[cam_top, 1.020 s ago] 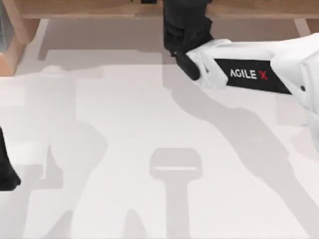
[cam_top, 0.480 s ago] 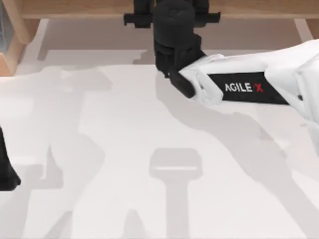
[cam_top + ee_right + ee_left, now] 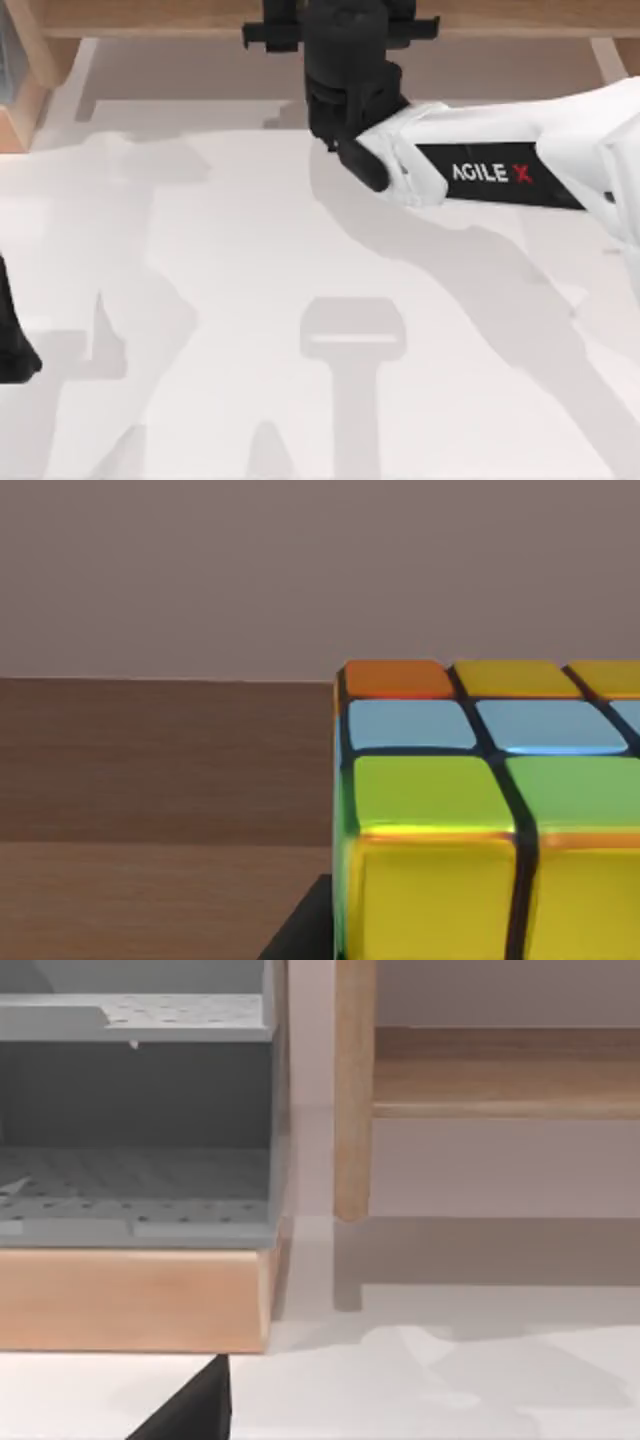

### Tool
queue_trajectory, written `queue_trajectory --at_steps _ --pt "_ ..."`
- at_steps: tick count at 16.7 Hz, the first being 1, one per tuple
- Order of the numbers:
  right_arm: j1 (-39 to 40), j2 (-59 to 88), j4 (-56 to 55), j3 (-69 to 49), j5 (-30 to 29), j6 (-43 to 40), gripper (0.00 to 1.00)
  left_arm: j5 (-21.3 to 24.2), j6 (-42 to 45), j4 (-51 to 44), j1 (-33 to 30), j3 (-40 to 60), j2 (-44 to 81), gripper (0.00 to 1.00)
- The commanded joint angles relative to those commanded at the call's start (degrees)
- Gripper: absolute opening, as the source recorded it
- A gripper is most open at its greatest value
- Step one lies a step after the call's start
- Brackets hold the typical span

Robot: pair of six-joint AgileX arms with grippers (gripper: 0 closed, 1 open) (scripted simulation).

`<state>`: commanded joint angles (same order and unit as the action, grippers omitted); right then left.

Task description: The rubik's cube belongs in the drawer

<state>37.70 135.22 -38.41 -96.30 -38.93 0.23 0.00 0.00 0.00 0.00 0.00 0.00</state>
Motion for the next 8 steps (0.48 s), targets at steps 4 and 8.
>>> queue_trajectory --at_steps 4,8 --pt "1.69 -1.79 7.31 -2.15 2.09 -3.66 0.0 0.0 0.0 0.0 0.0 0.0 0.0 1.0" --pt "4.46 -3.97 19.08 -5.39 5.18 -9.06 0.0 0.0 0.0 0.0 0.0 0.0 0.0 1.0"
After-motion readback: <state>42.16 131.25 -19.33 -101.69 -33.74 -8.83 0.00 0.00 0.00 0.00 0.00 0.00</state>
